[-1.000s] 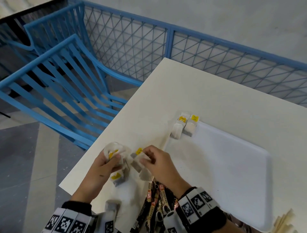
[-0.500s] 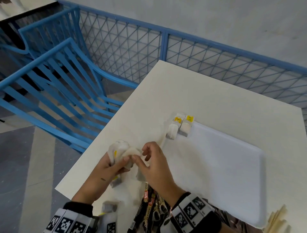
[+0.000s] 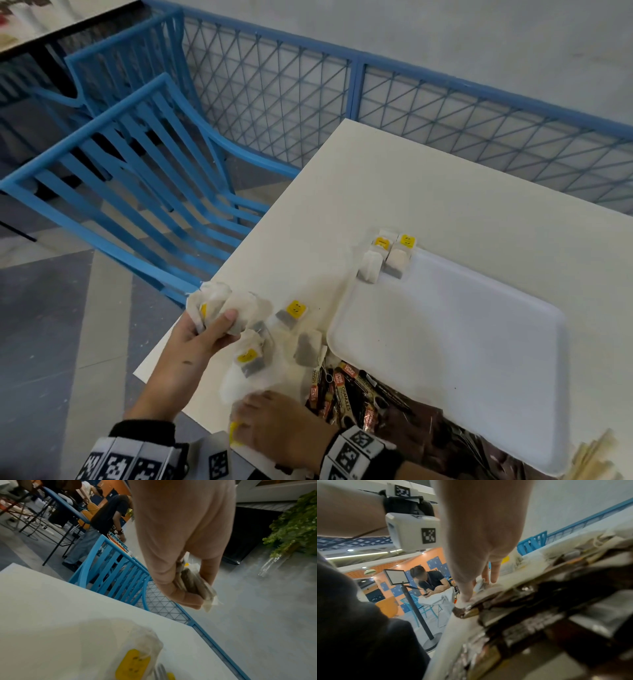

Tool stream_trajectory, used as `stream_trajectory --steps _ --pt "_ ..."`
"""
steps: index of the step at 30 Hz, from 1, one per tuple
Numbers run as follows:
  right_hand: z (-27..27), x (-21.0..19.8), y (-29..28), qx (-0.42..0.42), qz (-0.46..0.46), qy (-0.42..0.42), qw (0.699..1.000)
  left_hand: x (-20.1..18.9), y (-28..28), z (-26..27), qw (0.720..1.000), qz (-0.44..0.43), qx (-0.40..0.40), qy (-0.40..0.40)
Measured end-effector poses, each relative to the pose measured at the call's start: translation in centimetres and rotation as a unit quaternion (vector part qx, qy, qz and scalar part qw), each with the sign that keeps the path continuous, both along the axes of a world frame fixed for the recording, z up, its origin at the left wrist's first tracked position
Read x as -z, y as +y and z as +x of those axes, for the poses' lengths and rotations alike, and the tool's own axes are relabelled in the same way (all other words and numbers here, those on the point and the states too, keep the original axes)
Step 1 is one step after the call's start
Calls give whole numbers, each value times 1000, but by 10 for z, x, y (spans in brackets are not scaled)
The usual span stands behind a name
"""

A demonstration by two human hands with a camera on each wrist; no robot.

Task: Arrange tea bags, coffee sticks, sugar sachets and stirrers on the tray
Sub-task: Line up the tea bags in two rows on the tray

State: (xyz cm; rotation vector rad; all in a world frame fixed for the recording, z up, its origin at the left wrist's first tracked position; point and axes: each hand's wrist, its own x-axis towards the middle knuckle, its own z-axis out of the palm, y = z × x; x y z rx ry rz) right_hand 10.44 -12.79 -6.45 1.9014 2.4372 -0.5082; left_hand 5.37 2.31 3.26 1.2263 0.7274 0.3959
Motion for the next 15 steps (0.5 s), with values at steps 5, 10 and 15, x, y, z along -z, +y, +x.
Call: stream_trajectory --steps 5,10,15 --pt "16 -21 4 47 10 17 999 6 -9 3 1000 -8 18 12" --pt "43 -41 -1 267 33 290 918 9 -13 11 999 -6 45 27" --pt "74 -74 -18 456 81 466 754 4 -16 20 998 0 65 18"
